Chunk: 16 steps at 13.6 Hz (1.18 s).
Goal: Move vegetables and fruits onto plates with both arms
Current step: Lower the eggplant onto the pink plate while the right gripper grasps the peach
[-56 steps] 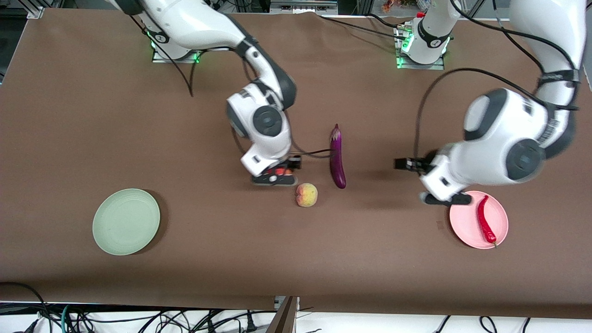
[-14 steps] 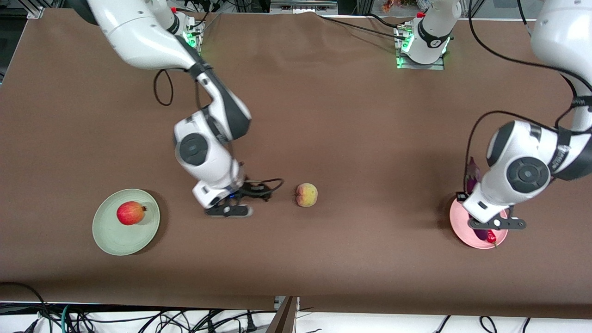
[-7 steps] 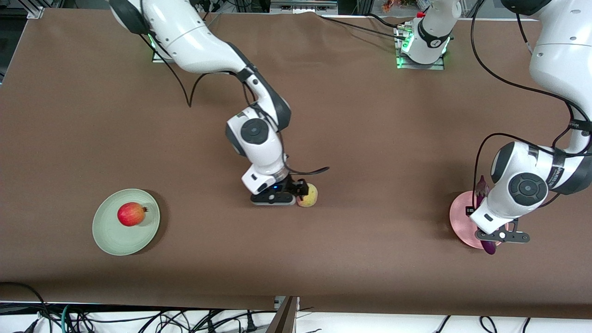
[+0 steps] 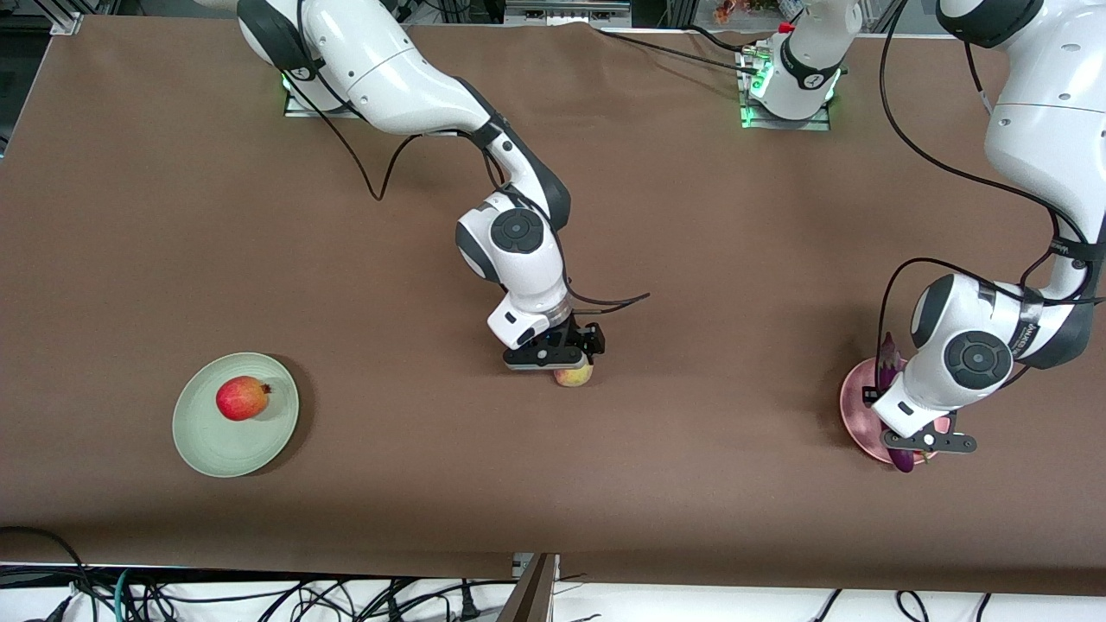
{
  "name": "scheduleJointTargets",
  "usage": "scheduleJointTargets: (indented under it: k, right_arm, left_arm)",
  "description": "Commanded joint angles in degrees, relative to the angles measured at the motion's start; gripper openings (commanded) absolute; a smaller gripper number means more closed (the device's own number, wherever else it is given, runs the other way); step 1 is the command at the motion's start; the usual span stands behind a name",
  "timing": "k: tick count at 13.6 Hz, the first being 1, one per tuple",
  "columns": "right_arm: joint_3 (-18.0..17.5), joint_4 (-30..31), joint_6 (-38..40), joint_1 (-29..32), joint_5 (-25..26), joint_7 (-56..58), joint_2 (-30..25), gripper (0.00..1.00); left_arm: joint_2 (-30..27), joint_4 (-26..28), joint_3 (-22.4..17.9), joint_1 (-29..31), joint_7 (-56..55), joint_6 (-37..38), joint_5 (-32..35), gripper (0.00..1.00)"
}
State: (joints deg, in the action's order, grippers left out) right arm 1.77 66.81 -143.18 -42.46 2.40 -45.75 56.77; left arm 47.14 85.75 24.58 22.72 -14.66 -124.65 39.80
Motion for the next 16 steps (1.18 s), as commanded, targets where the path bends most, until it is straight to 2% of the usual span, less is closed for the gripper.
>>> scheduleJointTargets:
  k: [1, 4, 6, 7, 11, 13, 14, 16]
  right_arm:
    - [1.0, -2.2, -1.1, -1.0, 1.3, -1.4, 2.3, 0.99]
    - [1.0, -2.2, -1.8, -1.4, 1.4, -1.4, 2.6, 0.99]
    - [1.7, -2.2, -1.8, -1.7, 1.5, -1.4, 2.9, 0.99]
    - [1.7, -2.2, -1.9, -1.7, 1.5, -1.4, 2.9, 0.92]
    - [1.7, -1.9, -2.9, -1.7, 1.5, -1.4, 3.0, 0.34]
    - [1.7, -2.0, -2.6, -1.3, 1.5, -0.5, 2.6, 0.26]
    - [1.8, -2.1, -1.7, -0.9, 1.2, -0.2, 1.8, 0.26]
    - [1.7, -2.2, 4.8, 1.6, 0.7, 0.8, -0.9, 0.26]
  left_arm:
    - [-0.5, 0.2, 0.2, 0.3, 0.8, -0.5, 1.2, 1.00]
    - [-1.8, -0.2, 0.7, 0.6, 1.0, 0.3, 0.3, 1.00]
    - [-4.2, -0.2, 1.9, 0.6, 1.0, 3.7, -1.2, 1.00]
    - [-5.2, -0.7, 4.1, 0.6, 0.9, 6.7, -4.5, 1.00]
    - [-10.8, -2.0, 6.5, 0.6, 0.9, 14.9, -15.0, 1.00]
    - [-14.0, -2.0, 7.8, 0.4, 1.0, 19.6, -16.0, 1.00]
    - [-15.9, -2.1, 9.5, 0.7, 1.0, 22.4, -16.2, 1.00]
    - [-20.0, -2.2, 9.3, 0.9, 0.8, 24.0, -19.0, 1.00]
